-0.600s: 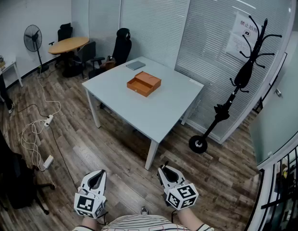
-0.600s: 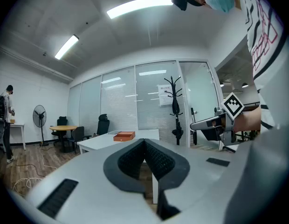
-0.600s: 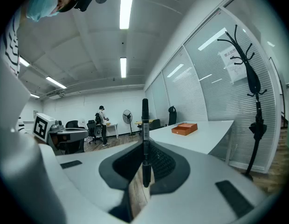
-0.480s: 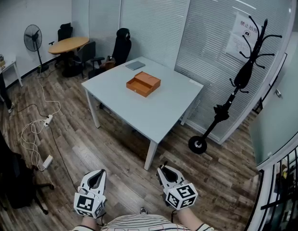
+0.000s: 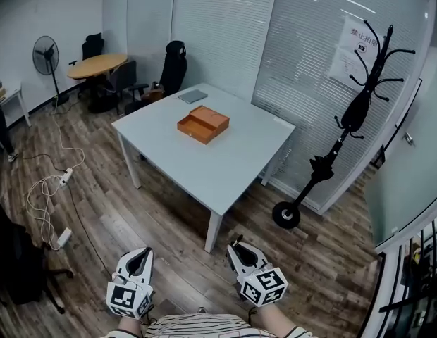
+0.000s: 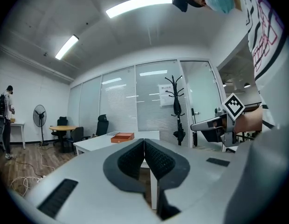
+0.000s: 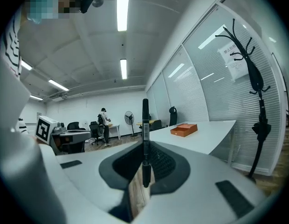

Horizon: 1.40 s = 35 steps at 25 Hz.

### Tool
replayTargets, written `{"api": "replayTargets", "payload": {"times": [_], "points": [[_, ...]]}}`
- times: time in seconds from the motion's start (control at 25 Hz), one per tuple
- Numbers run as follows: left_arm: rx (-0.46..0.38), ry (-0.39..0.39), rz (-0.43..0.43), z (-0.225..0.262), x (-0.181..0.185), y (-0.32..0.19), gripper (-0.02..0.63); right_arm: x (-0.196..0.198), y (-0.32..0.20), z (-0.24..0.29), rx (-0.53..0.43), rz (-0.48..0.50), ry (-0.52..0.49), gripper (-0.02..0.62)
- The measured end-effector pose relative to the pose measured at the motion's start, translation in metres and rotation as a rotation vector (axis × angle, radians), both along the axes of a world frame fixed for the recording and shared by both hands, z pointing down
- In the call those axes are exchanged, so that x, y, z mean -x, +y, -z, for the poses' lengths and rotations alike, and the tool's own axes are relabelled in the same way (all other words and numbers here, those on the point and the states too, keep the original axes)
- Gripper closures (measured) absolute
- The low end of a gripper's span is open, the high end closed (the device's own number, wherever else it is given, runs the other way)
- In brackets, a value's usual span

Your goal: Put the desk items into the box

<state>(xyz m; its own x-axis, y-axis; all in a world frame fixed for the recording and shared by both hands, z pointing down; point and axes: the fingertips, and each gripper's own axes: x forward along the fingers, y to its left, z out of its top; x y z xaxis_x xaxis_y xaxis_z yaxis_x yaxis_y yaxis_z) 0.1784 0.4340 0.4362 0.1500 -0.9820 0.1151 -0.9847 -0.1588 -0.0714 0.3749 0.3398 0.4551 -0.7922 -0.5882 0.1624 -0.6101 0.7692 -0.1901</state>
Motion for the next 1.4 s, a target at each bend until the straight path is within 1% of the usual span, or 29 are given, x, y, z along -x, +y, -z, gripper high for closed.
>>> {"api": "replayTargets", "payload": {"times": [0.2,0.32,0.4,0.6,0.8,0.92,1.16,1.28,1.4], "points": [[0.012,-0.011,0.040,-0.009,0.002,-0.017,0.584,-0.001,-0.026,-0.005,-0.002,0.003,-0.002,0.538],[0.023,-0.018,0.051,-0.012,0.014,-0.027,0.584,0.008,-0.041,-0.008,0.012,0.001,-0.003,0.538],[0.032,-0.009,0.059,-0.016,0.028,-0.036,0.584,0.016,-0.052,-0.011,0.021,-0.006,-0.004,0.537],[0.033,-0.010,0.034,-0.018,0.069,-0.073,0.584,0.050,-0.087,-0.009,0.020,-0.047,-0.011,0.538],[0.039,0.000,0.009,-0.016,0.131,-0.114,0.584,0.099,-0.123,-0.006,0.018,-0.115,-0.012,0.538],[0.045,0.009,-0.030,-0.017,0.165,-0.141,0.584,0.129,-0.143,-0.005,0.019,-0.157,-0.010,0.538],[0.061,-0.010,-0.099,-0.016,0.224,-0.187,0.584,0.183,-0.180,-0.002,0.019,-0.226,-0.016,0.538],[0.071,-0.013,-0.115,-0.019,0.249,-0.200,0.584,0.202,-0.192,-0.003,0.021,-0.251,-0.016,0.537],[0.078,-0.008,-0.110,-0.026,0.269,-0.213,0.584,0.217,-0.201,-0.009,0.032,-0.266,-0.015,0.538]]}}
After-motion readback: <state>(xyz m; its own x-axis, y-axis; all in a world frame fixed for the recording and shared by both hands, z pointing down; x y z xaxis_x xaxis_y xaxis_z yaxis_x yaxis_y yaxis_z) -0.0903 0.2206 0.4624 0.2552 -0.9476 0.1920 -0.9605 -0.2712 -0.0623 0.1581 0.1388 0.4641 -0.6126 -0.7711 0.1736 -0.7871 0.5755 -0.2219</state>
